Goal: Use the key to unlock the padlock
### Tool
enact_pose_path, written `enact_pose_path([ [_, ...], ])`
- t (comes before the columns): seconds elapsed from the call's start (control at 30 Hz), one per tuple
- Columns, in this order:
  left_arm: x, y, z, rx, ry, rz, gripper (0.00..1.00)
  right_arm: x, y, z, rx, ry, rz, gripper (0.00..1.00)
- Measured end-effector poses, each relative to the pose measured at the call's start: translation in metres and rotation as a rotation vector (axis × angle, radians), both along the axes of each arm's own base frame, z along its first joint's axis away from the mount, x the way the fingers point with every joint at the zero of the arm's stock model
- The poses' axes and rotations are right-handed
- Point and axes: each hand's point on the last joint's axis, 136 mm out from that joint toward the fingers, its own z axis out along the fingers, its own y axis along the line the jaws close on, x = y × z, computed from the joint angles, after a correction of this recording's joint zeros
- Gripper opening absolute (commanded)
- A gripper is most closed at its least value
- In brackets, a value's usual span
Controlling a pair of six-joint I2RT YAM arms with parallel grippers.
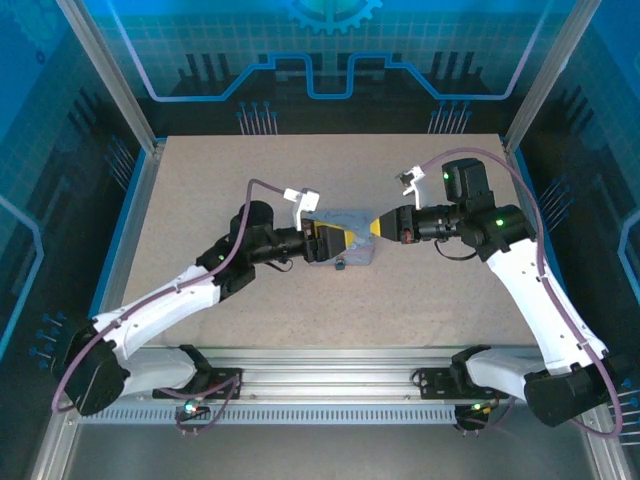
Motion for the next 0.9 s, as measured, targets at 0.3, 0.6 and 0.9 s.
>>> enact_pose_path([
  [0.3,-0.003,-0.013,0.005,-0.047,-0.035,-0.080,0.74,0.001,0.003,0.001,0.027,0.031,-0.007,0.00],
  [0.6,-0.010,-0.022,0.008,-0.067,-0.059,-0.122,0.67,0.007,0.007,-0.002,0.054,0.062,-0.009,0.00],
  [0.9,-0.006,-0.031,0.010,-0.076,-0.067,-0.135,0.59,0.008,0.010,-0.005,0.073,0.073,-0.001,0.00],
])
